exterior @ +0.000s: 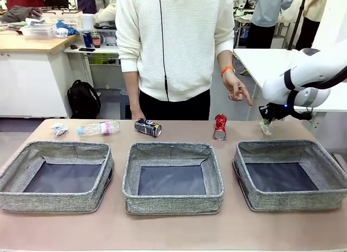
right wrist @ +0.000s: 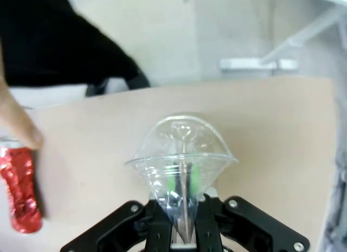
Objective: Sort the waste into the appropriate baskets.
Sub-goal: Pick up the waste item pointed out by the person.
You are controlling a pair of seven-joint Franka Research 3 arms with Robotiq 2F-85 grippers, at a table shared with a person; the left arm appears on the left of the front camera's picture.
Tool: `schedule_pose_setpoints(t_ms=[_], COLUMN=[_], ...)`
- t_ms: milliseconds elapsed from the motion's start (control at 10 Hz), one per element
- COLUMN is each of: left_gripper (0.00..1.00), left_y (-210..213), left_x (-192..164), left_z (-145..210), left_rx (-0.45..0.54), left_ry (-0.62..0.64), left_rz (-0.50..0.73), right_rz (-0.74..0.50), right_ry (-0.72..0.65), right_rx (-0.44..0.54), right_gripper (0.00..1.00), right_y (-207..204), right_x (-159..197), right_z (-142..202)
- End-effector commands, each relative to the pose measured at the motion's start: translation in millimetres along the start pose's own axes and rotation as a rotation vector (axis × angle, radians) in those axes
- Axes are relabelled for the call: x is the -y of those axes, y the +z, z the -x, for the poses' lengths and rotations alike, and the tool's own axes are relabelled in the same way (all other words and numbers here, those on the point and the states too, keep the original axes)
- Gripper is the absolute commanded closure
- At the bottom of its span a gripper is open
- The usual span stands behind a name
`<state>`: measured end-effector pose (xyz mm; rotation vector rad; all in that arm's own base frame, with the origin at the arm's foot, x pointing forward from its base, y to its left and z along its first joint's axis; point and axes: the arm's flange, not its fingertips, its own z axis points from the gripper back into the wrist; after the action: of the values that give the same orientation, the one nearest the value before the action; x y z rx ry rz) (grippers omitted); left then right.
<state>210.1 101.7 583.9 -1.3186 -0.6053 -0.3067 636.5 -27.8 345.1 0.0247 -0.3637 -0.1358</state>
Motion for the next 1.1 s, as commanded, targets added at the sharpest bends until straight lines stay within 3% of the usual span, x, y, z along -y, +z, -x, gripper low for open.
schedule_pose_setpoints(t_ms=[0, 100, 300, 400, 500, 700, 800, 1000], left_gripper=[0.00, 0.00, 0.00, 0.00, 0.00, 0.00, 0.00, 0.00], left_y=[-1, -1, -1, -1, -1, -1, -1, -1], left_x=[2, 2, 2, 2, 2, 2, 2, 2], left_z=[-2, -2, -2, -2, -2, -2, -2, -2], left_rx=[0.005, 0.005, 0.005, 0.005, 0.005, 0.005, 0.005, 0.005], left_ry=[-0.025, -0.025, -0.025, -0.025, -0.025, -0.025, -0.025, -0.025], left_rz=[0.018, 0.018, 0.018, 0.018, 0.018, 0.018, 0.018, 0.018], right_rz=[0.110, 0.147, 0.124, 0.105, 0.079, -0.010, 0.094, 0.094], right_ry=[-0.161, -0.236, -0.405, -0.403, -0.329, -0.282, -0.331, -0.331], right_rx=[0.011, 0.045, -0.062, -0.048, -0.049, -0.015, -0.049, -0.049], right_gripper=[0.92, 0.92, 0.92, 0.92, 0.92, 0.92, 0.92, 0.92], right_y=[89, 149, 241, 270, 285, 285, 303, 303], right_x=[-6, -1, -3, -14, -25, -27, -30, -30], right_z=[34, 56, 101, 127, 150, 165, 157, 157])
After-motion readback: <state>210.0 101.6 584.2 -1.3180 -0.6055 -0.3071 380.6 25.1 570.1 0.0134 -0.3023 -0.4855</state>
